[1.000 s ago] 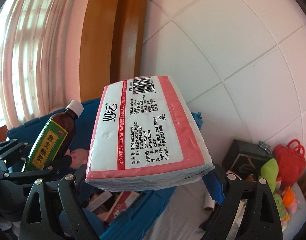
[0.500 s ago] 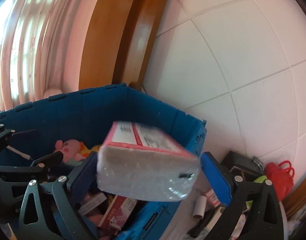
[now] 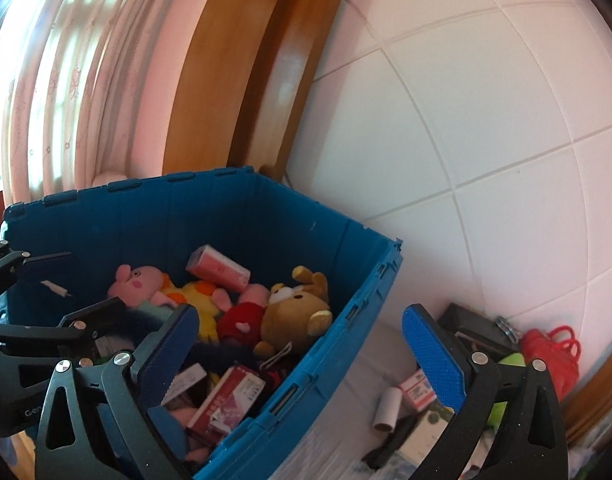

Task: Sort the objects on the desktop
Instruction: 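Move both grippers back over the table pile, then grasp the green jar with left gripper while right gripper grasps cream plush toy, then carry the green jar and cream plush into the blue crate and release both, then move both grippers back over the table pile, then grasp the white patch box with the left gripper, then lift the patch box with left gripper while right gripper grasps white plush toy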

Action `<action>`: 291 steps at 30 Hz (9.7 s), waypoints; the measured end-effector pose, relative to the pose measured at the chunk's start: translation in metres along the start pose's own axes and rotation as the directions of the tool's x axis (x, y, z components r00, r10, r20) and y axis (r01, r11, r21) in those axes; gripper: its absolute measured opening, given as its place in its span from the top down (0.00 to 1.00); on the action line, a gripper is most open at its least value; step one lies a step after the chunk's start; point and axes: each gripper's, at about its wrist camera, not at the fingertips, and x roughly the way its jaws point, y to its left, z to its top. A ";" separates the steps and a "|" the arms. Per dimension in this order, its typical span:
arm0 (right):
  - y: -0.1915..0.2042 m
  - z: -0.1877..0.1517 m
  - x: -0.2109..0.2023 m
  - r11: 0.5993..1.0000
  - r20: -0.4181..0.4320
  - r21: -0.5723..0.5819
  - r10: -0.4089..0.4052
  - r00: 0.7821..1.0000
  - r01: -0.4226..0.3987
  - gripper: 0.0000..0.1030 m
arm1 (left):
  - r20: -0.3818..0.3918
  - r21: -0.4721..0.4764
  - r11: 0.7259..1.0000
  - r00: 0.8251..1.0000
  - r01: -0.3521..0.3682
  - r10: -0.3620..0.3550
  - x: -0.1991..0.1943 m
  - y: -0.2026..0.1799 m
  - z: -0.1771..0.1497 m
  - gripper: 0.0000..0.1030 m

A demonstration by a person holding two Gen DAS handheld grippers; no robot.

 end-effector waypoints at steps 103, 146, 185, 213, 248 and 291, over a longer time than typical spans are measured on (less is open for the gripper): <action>-0.555 -0.530 0.014 0.740 -0.508 0.589 0.025 0.861 0.326 0.61 | -0.400 0.173 0.927 0.884 0.332 -0.242 0.138 -0.552 -0.190 0.56; -0.175 -0.137 -0.131 0.965 0.189 0.249 0.035 0.981 -0.083 0.63 | 0.312 0.132 0.990 0.946 0.052 -0.092 -0.088 -0.187 -0.064 0.56; 0.012 0.012 -0.030 0.998 0.211 0.064 0.001 0.977 -0.014 0.00 | 0.207 -0.040 0.999 0.978 -0.016 0.024 -0.014 0.024 -0.011 0.29; -0.253 -0.182 -0.131 0.895 0.058 0.408 -0.224 0.973 0.182 0.00 | 0.309 0.099 0.982 0.933 0.162 -0.185 -0.103 -0.221 -0.033 0.21; -0.386 -0.365 0.089 0.787 -0.476 0.532 -0.027 0.879 0.312 0.20 | -0.338 0.290 0.875 0.897 0.388 -0.285 0.238 -0.470 -0.103 0.21; -0.352 -0.406 0.121 0.820 -0.575 0.523 0.137 0.807 0.233 0.65 | -0.448 0.191 0.903 0.853 0.385 -0.269 0.209 -0.423 -0.182 0.26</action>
